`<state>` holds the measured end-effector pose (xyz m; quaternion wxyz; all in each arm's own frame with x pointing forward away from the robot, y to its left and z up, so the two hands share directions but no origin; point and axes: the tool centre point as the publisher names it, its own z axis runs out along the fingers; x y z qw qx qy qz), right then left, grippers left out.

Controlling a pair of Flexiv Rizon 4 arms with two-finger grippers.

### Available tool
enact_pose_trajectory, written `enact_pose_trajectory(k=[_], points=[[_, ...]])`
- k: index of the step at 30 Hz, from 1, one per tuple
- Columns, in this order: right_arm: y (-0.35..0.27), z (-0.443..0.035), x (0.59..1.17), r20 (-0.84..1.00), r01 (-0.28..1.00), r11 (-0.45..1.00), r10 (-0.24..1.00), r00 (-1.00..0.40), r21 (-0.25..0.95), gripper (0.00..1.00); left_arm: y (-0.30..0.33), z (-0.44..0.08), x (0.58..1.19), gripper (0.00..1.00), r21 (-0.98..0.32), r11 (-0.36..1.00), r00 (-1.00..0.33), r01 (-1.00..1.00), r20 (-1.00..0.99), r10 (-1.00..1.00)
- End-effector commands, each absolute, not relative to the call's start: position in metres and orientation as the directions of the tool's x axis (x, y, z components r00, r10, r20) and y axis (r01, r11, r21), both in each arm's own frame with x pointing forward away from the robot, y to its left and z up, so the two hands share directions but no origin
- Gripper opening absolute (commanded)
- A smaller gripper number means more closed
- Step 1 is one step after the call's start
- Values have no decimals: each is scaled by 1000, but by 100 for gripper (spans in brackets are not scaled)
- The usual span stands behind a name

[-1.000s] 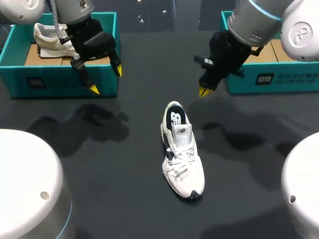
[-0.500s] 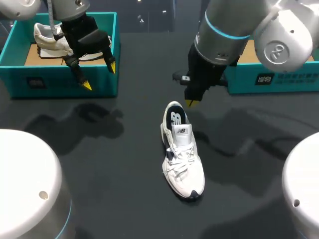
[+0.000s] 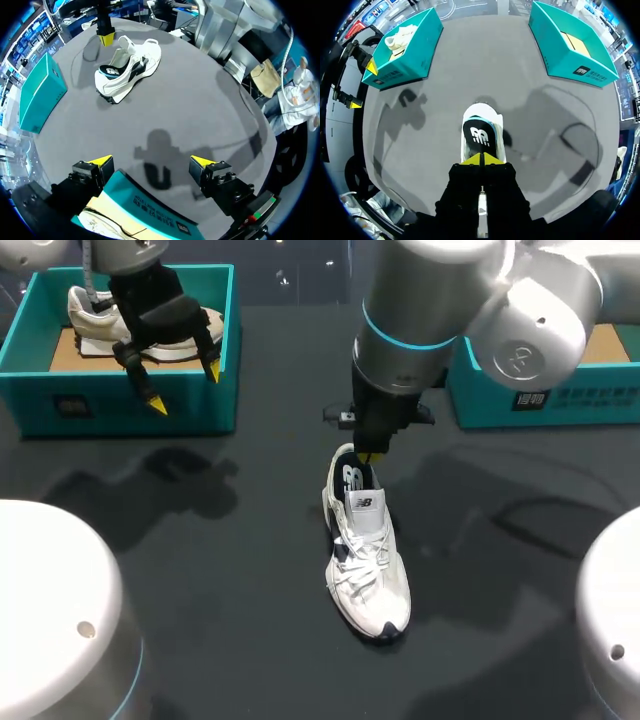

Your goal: Take the shoe out of the shoebox, open the shoe tongue, remove and reinsert the insole, then place the shoe into the shoebox

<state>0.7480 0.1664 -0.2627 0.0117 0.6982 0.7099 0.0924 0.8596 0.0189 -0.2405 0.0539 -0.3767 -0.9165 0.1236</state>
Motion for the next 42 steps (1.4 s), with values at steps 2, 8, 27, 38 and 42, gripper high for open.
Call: enact_pose_trajectory(k=[2,8,27,38,42], points=[[170,-272,752,122,985,18,992,-40,170,0,20,-240,858,100,-265,685,-710,678,3,704],[185,-288,753,89,968,15,995,-39,251,0,20,-240,858,100,-265,685,-710,678,3,704],[190,-326,777,-19,924,43,999,-38,379,0,20,-240,858,100,-265,685,-710,678,3,704],[173,-358,795,-22,940,32,999,-26,339,0,20,-240,858,100,-265,685,-710,678,3,704],[177,-374,797,5,951,39,999,-43,307,0,20,-240,858,100,-265,685,-710,678,3,704]])
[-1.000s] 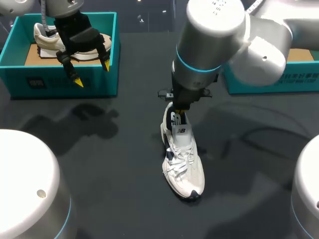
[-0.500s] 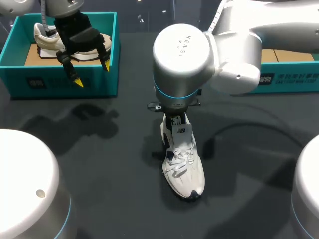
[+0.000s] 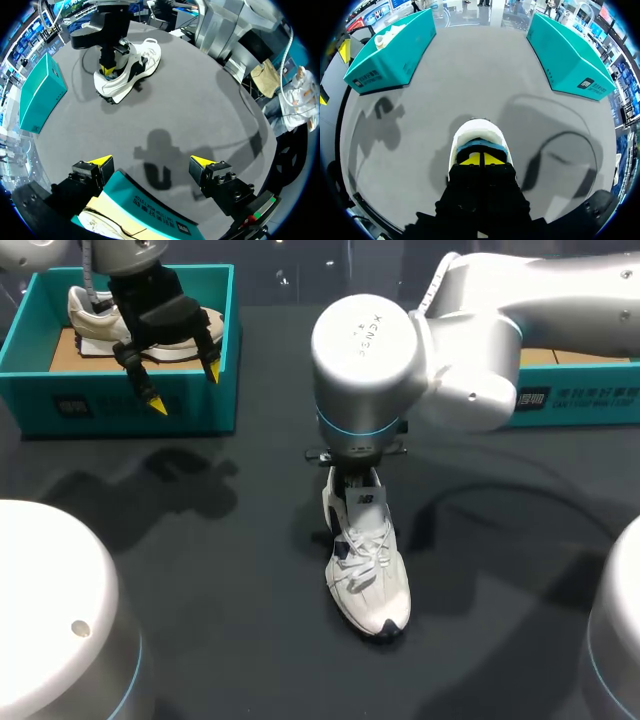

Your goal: Take the shoe out of the shoebox, open the shoe tongue, remove and reinsert the insole, then place the shoe into the shoebox

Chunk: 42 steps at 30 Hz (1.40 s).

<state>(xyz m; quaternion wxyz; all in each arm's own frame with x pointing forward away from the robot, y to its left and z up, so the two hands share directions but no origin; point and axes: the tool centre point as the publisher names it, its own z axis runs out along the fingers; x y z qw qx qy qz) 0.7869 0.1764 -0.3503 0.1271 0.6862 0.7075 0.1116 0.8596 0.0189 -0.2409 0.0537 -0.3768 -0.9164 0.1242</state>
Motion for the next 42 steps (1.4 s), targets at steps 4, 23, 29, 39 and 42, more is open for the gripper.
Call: enact_pose_trajectory(k=[4,23,29,39,42], points=[[180,-385,795,14,961,45,999,-50,273,0,20,-240,858,100,-265,685,-710,678,3,704],[180,-353,800,-85,920,103,993,-76,377,0,20,-240,858,100,-265,685,-710,678,3,704],[177,-375,815,-24,913,108,994,-107,394,0,20,-240,858,100,-265,685,-710,678,3,704],[187,-417,809,86,951,90,989,-121,296,0,20,-240,858,100,-265,685,-710,678,3,704],[183,-423,797,72,969,59,994,-79,240,0,20,-240,858,100,-265,685,-710,678,3,704]])
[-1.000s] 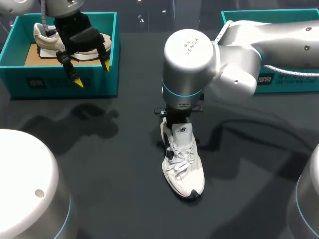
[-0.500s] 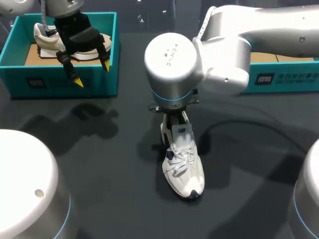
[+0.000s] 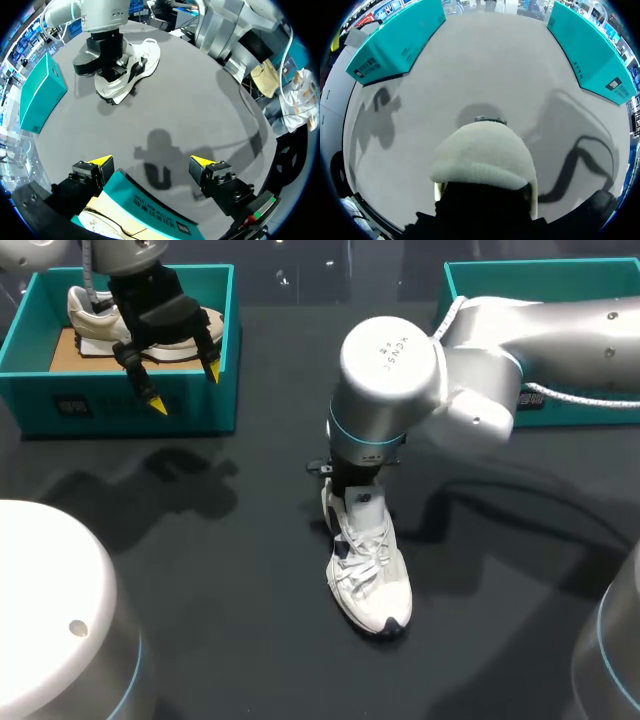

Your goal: Take the shoe out of the shoebox, open the shoe tongue, remove and reinsert the insole, then place the shoe into the shoebox

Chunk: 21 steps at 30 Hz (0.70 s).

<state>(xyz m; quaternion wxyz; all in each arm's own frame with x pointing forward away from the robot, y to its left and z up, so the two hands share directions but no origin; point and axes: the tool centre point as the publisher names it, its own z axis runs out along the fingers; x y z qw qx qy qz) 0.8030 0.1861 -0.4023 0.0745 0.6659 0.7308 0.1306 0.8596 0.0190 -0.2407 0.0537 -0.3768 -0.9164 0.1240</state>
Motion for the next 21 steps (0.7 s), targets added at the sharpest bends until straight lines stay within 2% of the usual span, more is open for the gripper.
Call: enact_pose_trajectory(k=[1,7,14,21], points=[[182,-423,795,69,971,53,995,-71,231,0,20,-240,858,100,-265,685,-710,678,3,704],[174,-403,770,-29,980,28,999,-22,198,0,20,-240,858,100,-265,685,-710,678,3,704],[178,-360,765,-123,949,99,990,-64,298,0,20,-240,858,100,-265,685,-710,678,3,704],[181,-374,797,-58,929,158,987,-147,334,0,20,-240,858,100,-265,685,-710,678,3,704]])
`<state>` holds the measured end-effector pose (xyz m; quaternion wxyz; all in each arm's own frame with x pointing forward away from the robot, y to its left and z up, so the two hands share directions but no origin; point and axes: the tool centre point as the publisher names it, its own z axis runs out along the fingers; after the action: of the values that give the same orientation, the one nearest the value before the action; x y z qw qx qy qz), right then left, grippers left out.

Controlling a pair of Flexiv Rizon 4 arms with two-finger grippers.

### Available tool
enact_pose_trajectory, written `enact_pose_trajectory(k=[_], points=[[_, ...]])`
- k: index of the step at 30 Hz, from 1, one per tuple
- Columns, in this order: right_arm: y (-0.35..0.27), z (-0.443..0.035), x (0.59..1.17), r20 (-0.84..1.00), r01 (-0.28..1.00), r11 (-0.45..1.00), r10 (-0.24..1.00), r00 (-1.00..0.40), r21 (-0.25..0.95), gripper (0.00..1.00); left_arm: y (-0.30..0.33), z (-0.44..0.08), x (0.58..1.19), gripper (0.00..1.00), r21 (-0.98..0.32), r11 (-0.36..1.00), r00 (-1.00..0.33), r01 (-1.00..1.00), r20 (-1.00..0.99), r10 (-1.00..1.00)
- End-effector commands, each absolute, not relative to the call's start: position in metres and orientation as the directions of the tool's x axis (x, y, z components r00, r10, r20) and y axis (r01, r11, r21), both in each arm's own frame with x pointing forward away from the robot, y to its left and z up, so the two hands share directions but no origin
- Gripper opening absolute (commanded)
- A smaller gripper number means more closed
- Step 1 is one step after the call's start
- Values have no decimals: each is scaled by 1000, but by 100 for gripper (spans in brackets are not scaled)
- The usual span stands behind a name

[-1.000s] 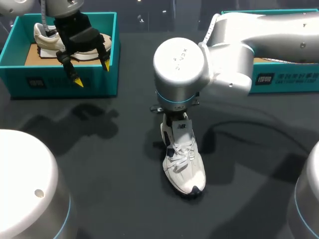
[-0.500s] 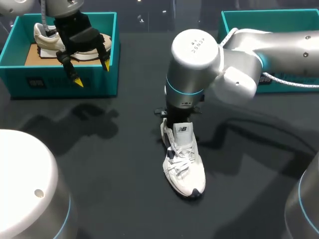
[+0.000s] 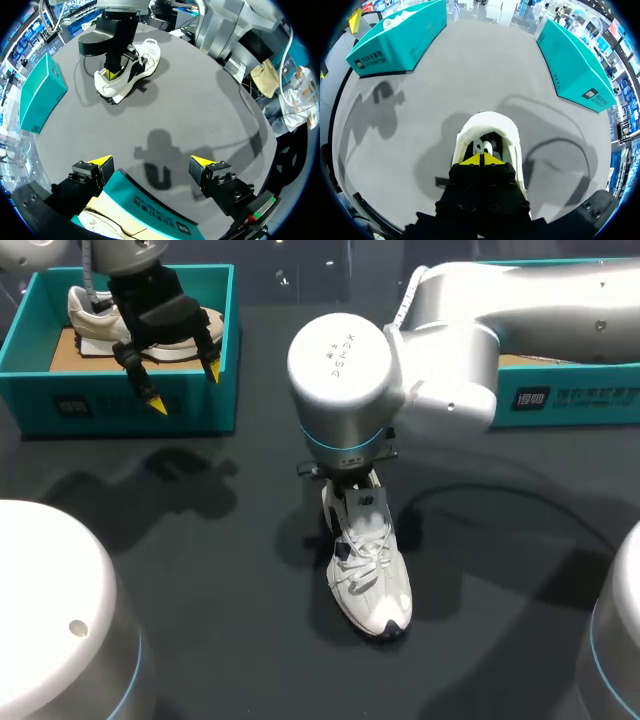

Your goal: Take the shoe out of the shoebox, open the shoe tongue, remove and reinsert the insole, then place the shoe into the shoebox

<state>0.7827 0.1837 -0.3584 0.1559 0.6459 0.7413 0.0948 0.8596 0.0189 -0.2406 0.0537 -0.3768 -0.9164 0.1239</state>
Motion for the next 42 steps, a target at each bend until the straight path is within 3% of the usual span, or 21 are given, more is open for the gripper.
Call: enact_pose_trajectory(k=[1,15,26,42], points=[[181,-377,799,-49,929,161,987,-153,333,0,20,-240,858,100,-265,685,-710,678,3,704],[185,-419,800,54,961,172,981,-187,215,0,20,-240,858,100,-265,685,-710,678,3,704],[156,-372,755,-69,986,106,993,-97,132,0,20,-240,858,100,-265,685,-710,678,3,704],[150,-362,759,-43,983,184,982,-184,8,0,20,-240,858,100,-265,685,-710,678,3,704]])
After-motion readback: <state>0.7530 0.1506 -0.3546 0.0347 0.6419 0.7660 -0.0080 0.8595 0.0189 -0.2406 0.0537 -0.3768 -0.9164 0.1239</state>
